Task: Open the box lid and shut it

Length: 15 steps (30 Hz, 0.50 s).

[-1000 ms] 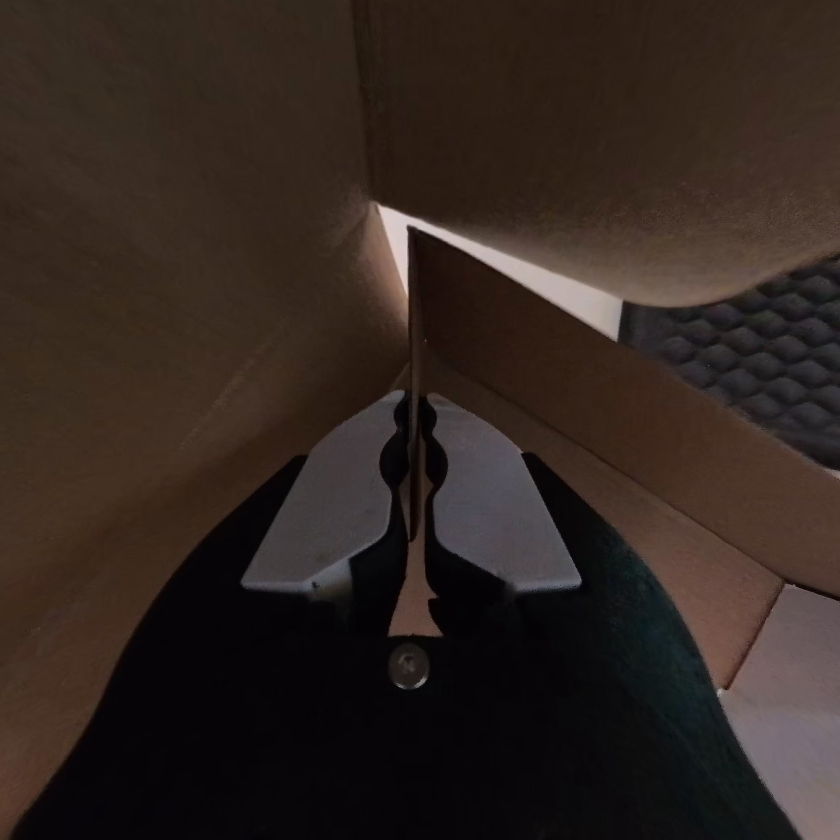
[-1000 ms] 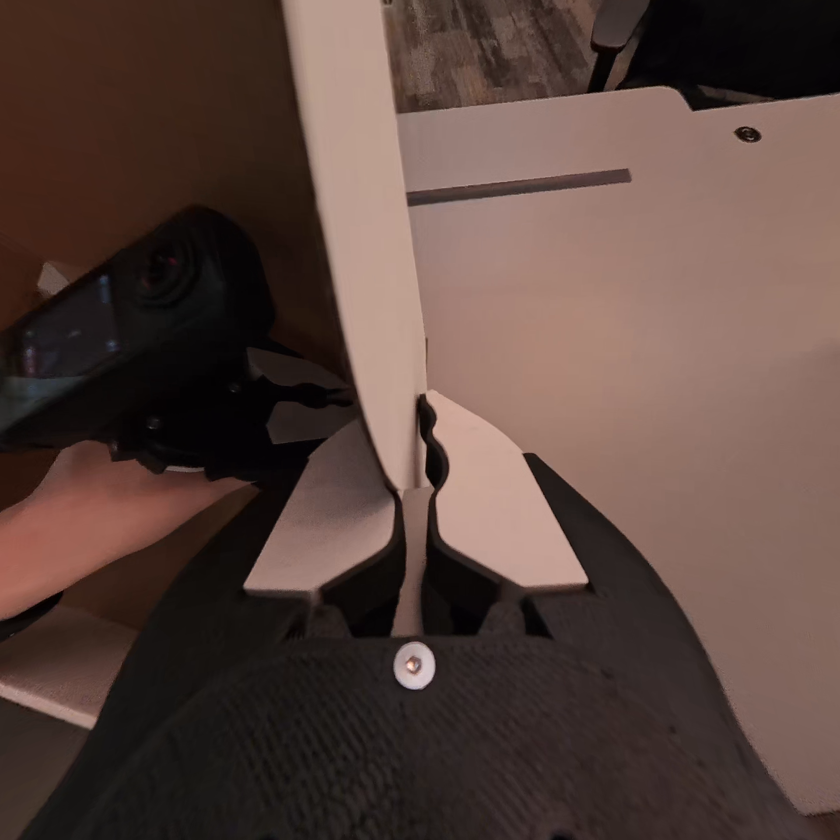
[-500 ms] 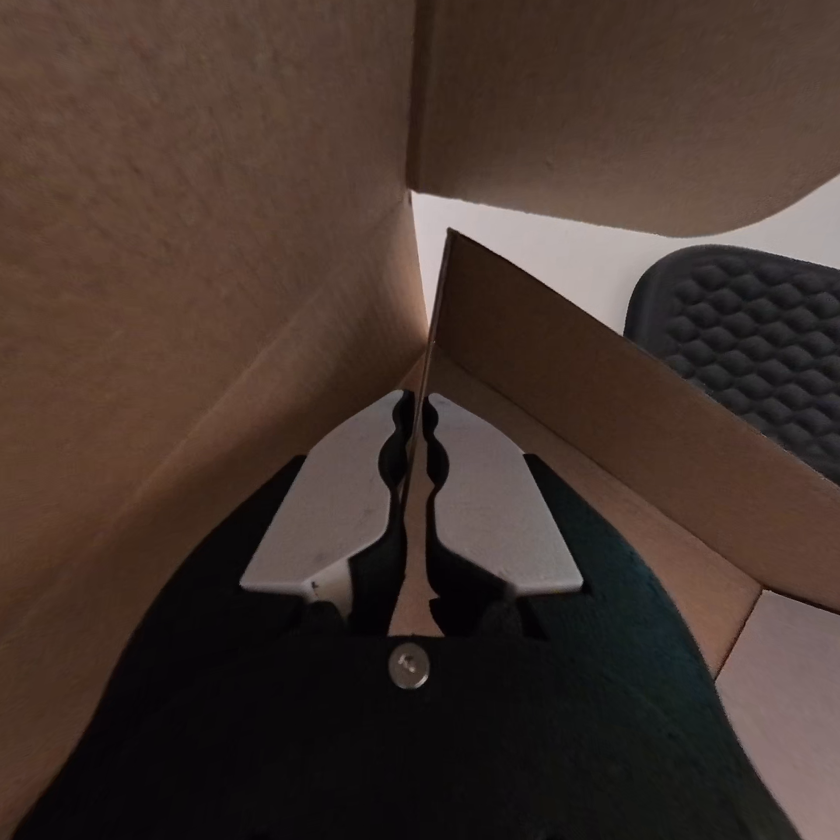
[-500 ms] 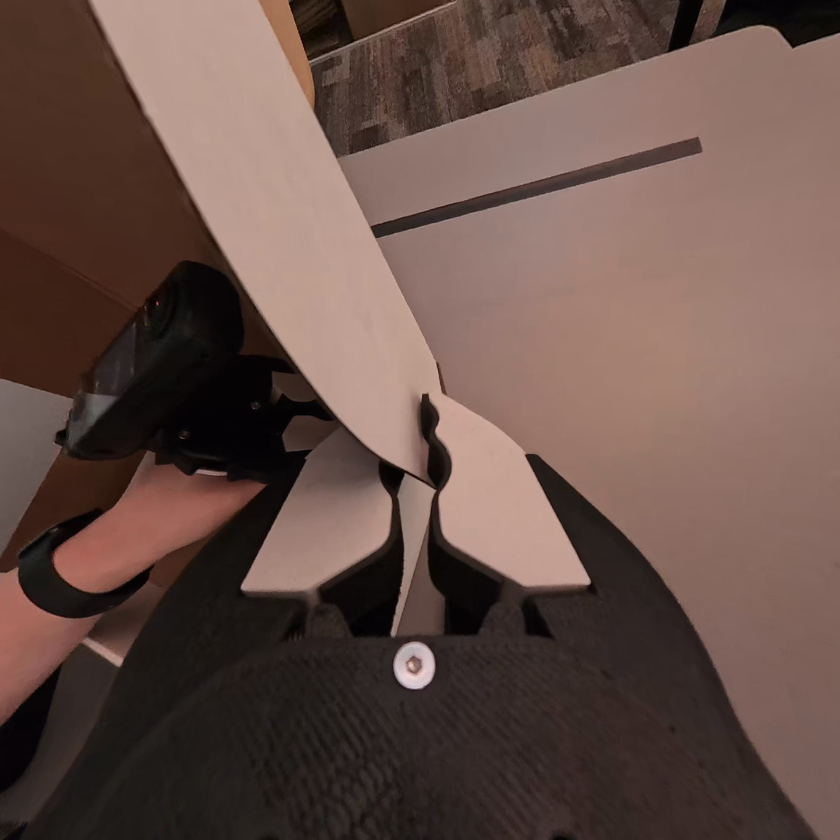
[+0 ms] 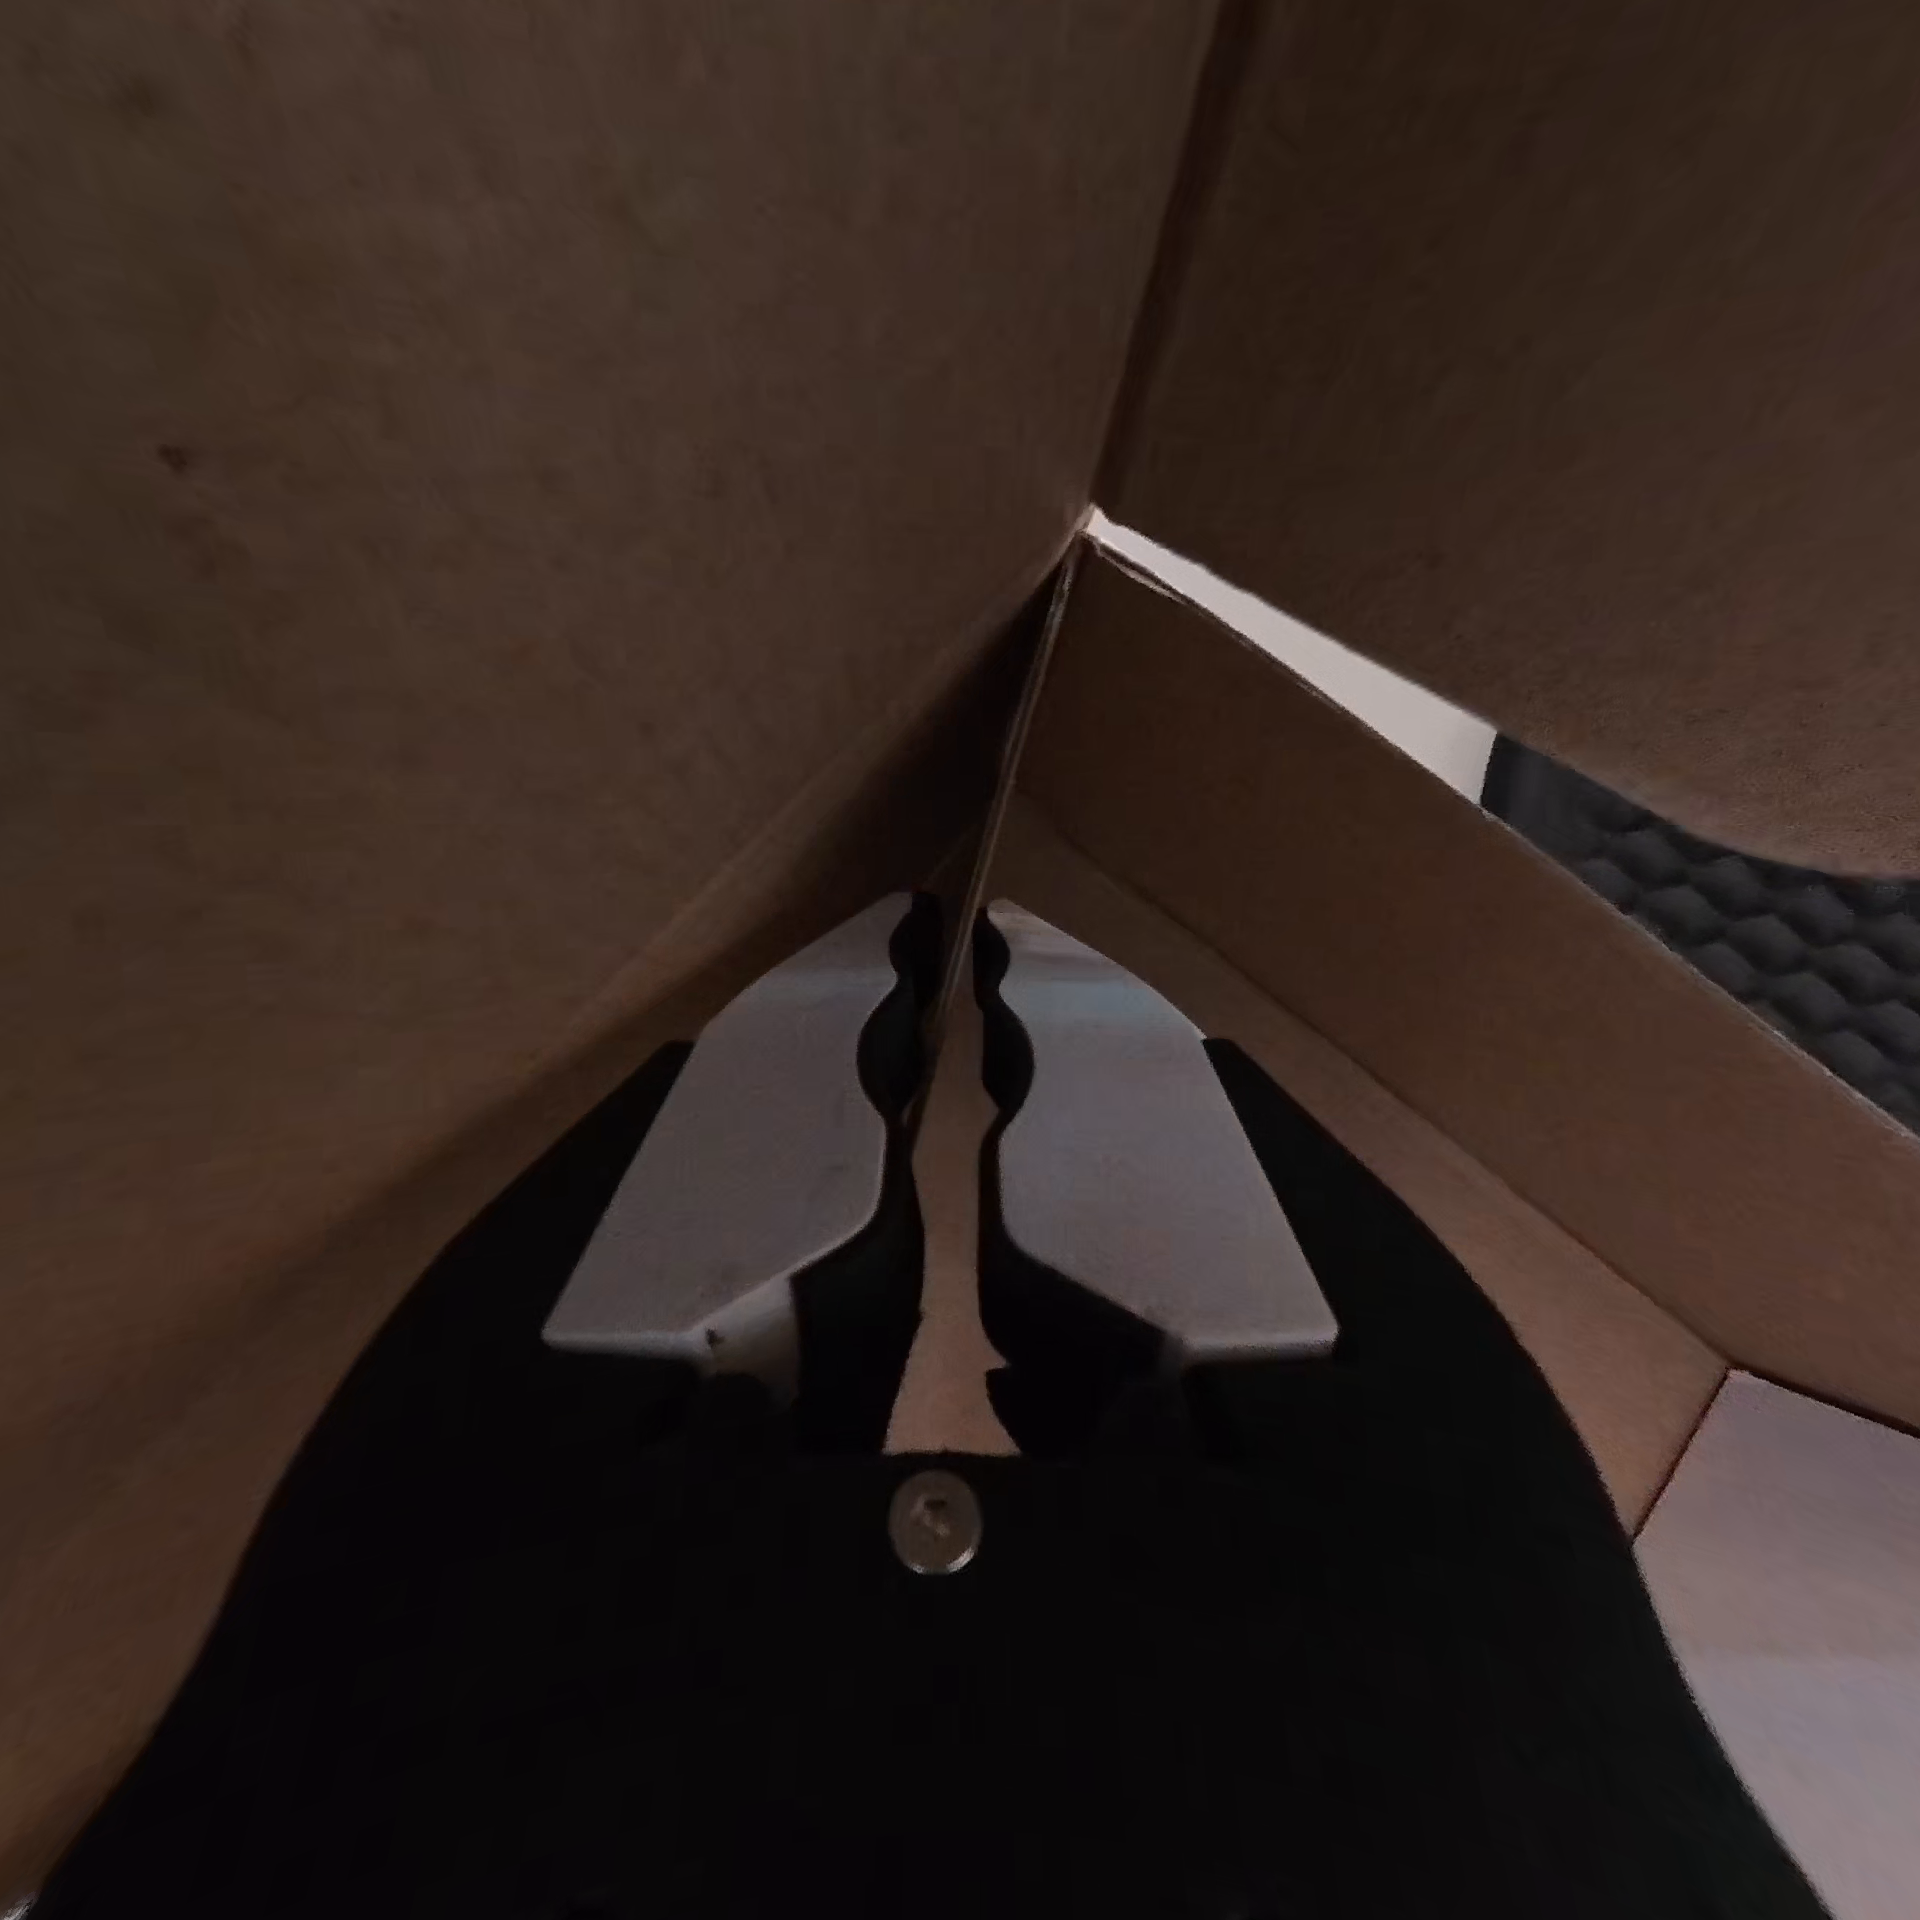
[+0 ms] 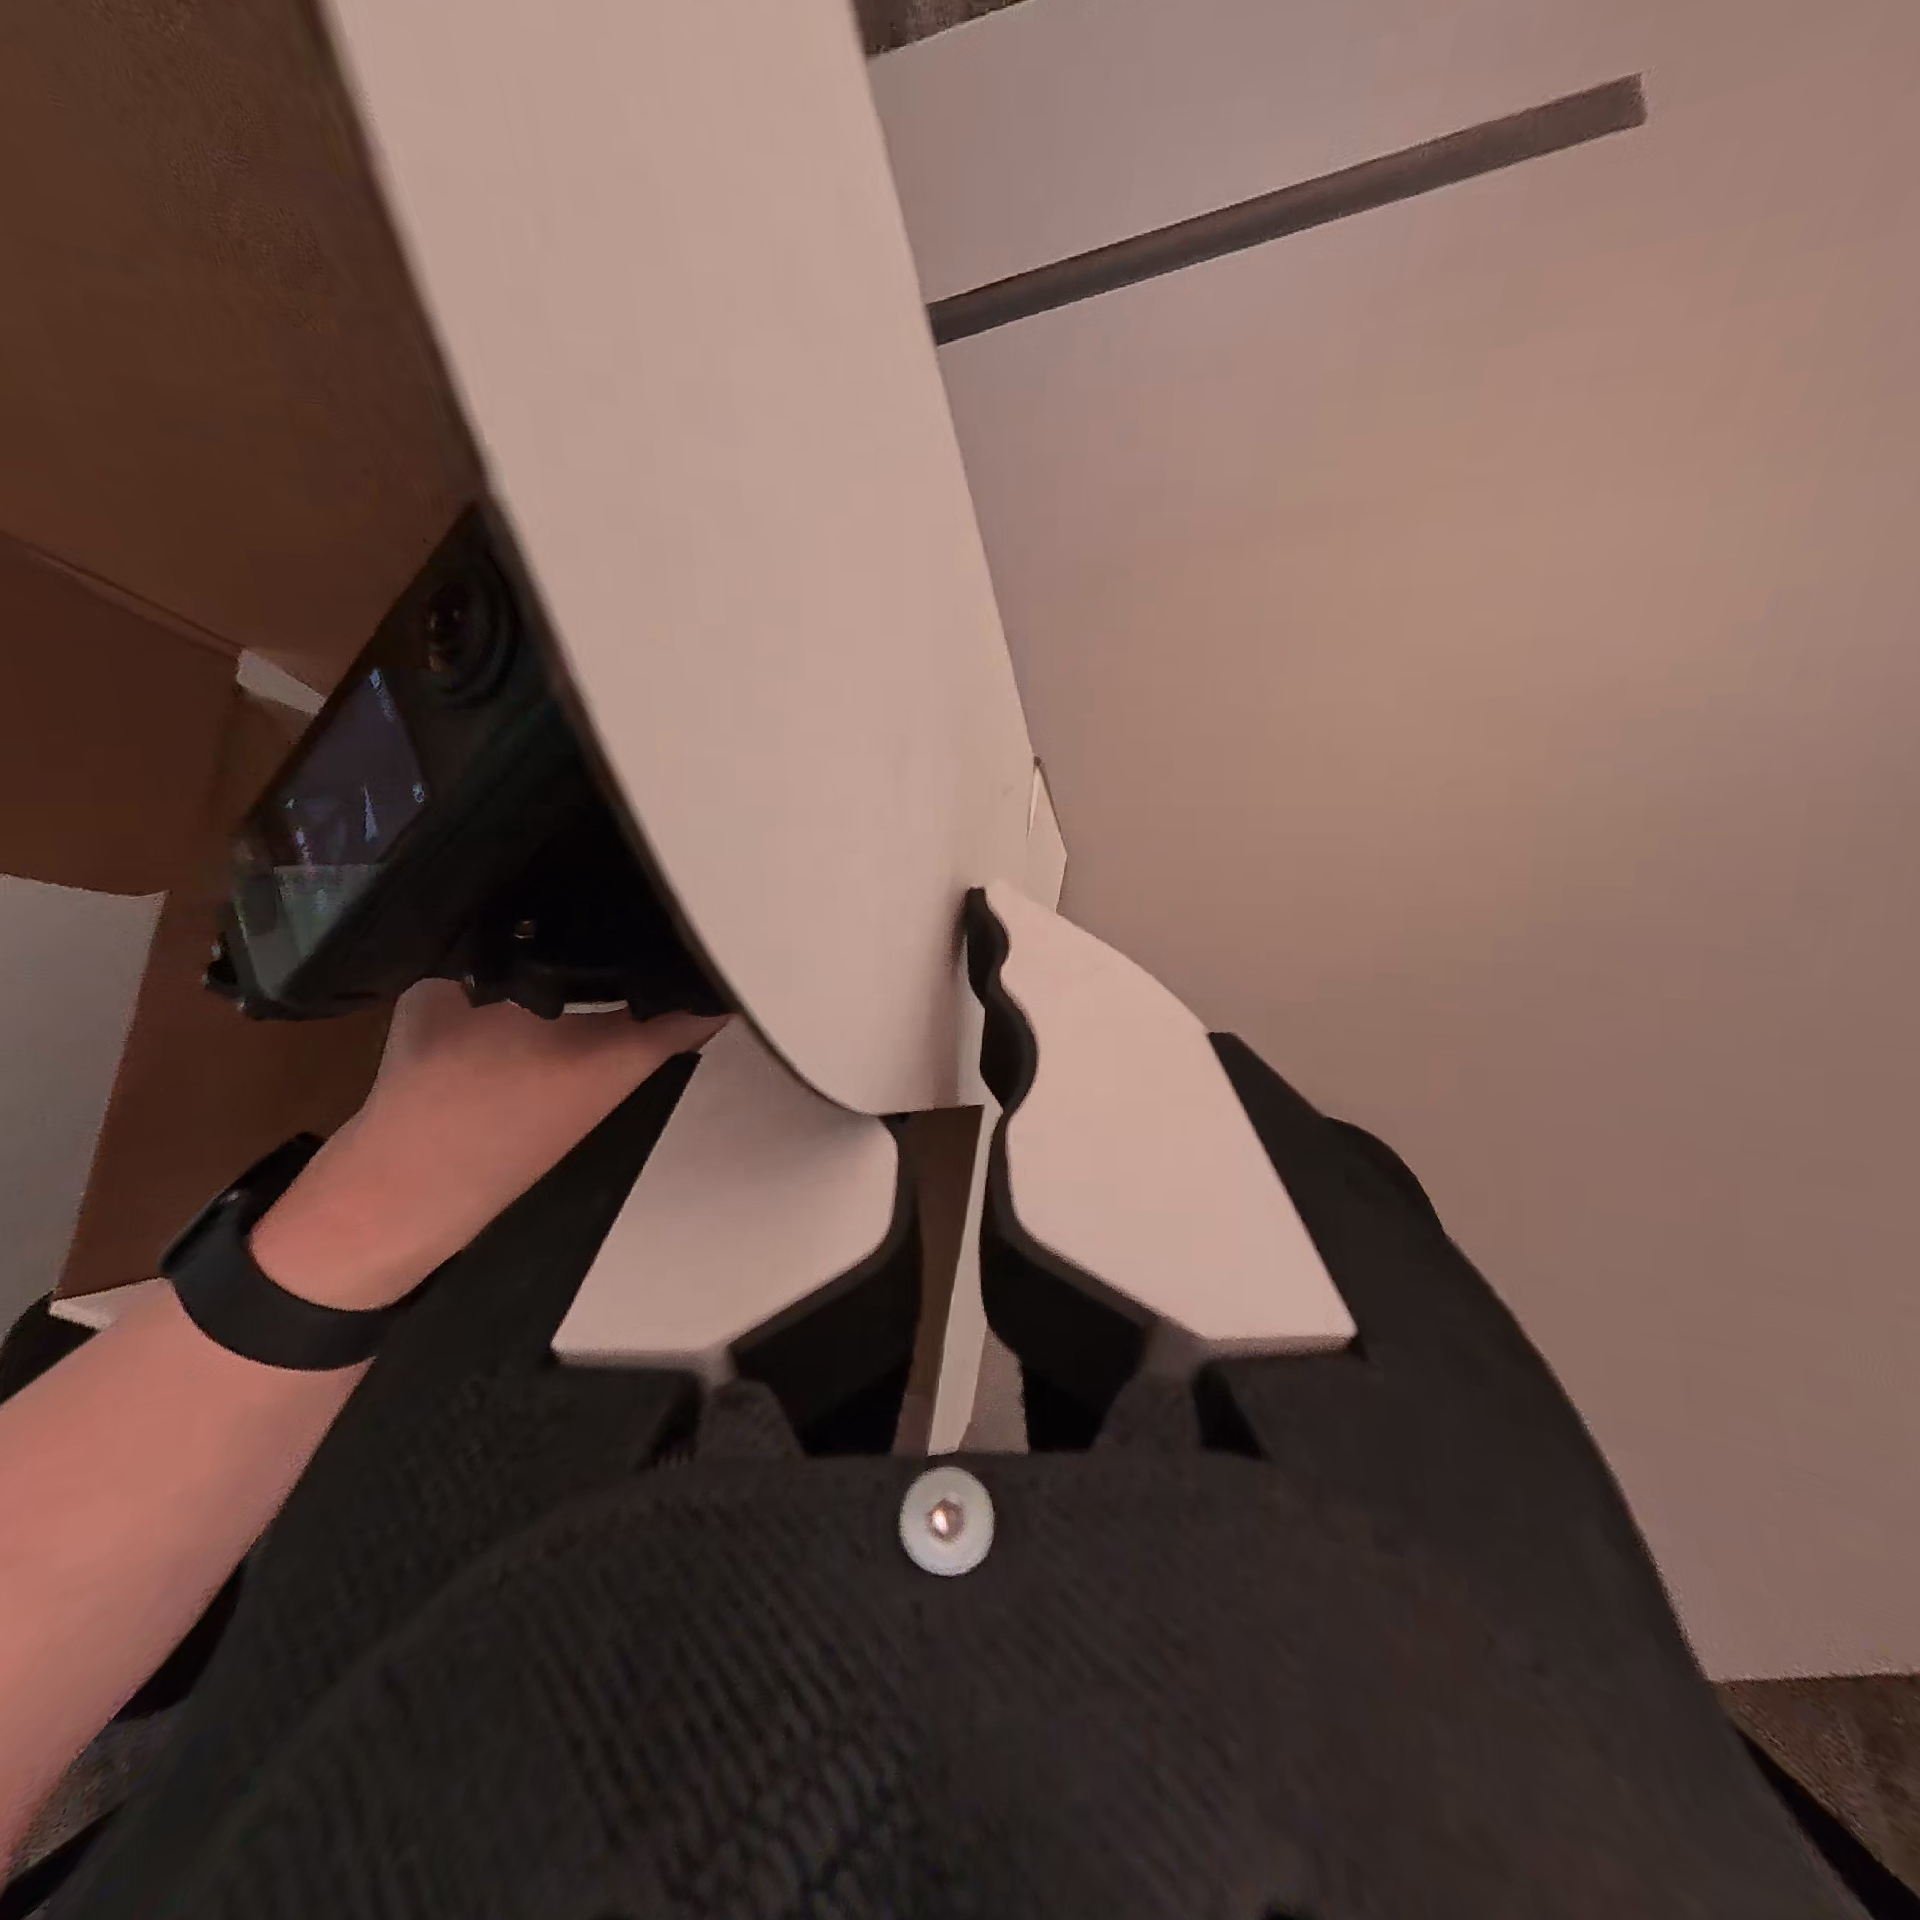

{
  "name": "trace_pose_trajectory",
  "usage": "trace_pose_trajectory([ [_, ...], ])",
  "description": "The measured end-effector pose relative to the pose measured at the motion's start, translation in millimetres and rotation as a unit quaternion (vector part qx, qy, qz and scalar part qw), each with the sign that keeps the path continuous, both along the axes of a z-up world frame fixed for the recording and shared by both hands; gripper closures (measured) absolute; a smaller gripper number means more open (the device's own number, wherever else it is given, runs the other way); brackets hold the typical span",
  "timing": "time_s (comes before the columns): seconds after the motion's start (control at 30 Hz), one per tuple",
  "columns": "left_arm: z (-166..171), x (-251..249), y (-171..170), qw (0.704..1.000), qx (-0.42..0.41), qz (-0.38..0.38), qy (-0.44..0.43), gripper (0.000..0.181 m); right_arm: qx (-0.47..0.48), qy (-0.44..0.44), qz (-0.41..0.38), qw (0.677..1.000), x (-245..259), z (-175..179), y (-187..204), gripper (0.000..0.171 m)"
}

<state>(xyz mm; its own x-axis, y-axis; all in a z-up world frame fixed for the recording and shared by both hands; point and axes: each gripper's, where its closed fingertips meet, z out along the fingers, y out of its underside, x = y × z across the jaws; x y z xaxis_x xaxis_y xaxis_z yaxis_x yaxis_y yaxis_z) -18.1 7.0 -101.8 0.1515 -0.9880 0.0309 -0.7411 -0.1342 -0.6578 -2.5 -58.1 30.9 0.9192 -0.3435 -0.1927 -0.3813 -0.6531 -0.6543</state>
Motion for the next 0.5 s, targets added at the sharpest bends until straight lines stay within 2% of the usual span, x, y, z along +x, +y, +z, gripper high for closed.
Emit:
trace_pose_trajectory([
  [0.03,1,0,2,1.0,0.006,0.004,0.0,0.175,-0.003,-0.01,-0.004,1.0,-2,1,1,0.165],
  [0.23,0,-1,6,1.0,0.013,0.013,0.002,0.174,-0.02,-0.043,-0.028,0.998,-9,-2,8,0.165],
  [0.5,2,-3,14,0.999,-0.008,0.028,-0.014,0.175,-0.007,-0.022,-0.035,0.999,-8,-4,7,0.167],
])
